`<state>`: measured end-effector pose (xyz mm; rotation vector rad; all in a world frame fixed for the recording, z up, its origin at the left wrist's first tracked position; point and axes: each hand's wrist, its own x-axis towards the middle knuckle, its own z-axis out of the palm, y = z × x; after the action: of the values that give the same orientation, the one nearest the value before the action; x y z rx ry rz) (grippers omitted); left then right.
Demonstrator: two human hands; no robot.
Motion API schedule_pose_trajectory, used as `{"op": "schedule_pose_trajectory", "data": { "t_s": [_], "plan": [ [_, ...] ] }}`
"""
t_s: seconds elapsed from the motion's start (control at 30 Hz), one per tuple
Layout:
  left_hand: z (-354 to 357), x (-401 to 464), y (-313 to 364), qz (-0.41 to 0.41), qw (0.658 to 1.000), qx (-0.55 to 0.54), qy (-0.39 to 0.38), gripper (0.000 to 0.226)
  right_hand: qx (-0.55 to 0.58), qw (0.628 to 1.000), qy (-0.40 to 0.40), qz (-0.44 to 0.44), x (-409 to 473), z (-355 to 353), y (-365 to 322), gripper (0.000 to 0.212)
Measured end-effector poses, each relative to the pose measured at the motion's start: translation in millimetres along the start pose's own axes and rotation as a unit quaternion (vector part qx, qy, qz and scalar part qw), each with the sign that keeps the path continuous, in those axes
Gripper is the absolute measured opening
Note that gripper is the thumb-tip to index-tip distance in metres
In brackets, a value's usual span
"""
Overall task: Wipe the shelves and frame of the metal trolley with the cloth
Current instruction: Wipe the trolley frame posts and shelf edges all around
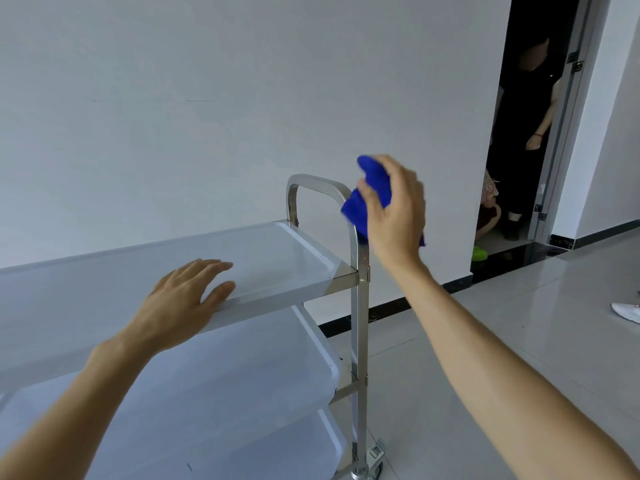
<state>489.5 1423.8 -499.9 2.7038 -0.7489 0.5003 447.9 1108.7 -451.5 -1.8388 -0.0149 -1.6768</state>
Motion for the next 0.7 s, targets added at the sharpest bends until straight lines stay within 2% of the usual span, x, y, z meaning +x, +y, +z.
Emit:
{"op": "schedule_pose_trajectory", "data": {
  "t_s": [0.07,0.1,0.17,0.23,0.27,0.37,0.5,0.6,0.7],
  "plan": [
    [11,5,1,-0.012,0.999,0.025,-0.041,0.065,-0.033,0.999,0.018,0.021,23,6,0,0.033],
    [16,6,0,-0.023,0.997,0.045,-0.061,0.066,-0.059,0.998,-0.006,0.025,28,11,1,0.034],
    [22,8,-4,-0.033,0.994,0.067,-0.082,0.066,-0.13,0.984,-0.124,0.024,20,23,6,0.036],
    [23,8,-7,-0.026,0.993,0.067,-0.095,0.066,-0.193,0.954,-0.23,0.009,-11,31,14,0.04],
    [22,8,-8,-0.023,0.993,0.067,-0.099,0.066,-0.206,0.949,-0.24,-0.002,-28,31,19,0.043],
    [21,6,-9,-0.016,0.992,0.072,-0.098,0.065,-0.216,0.956,-0.197,-0.011,-59,26,29,0.051],
    [21,4,-6,-0.009,0.992,0.077,-0.095,0.066,-0.232,0.953,-0.195,-0.002,-41,34,25,0.047],
    [21,7,-4,-0.01,0.992,0.076,-0.097,0.068,-0.252,0.932,-0.259,0.026,10,56,19,0.034],
    [22,9,-4,-0.013,0.993,0.071,-0.097,0.07,-0.245,0.885,-0.389,0.08,62,74,16,0.037]
  ]
}}
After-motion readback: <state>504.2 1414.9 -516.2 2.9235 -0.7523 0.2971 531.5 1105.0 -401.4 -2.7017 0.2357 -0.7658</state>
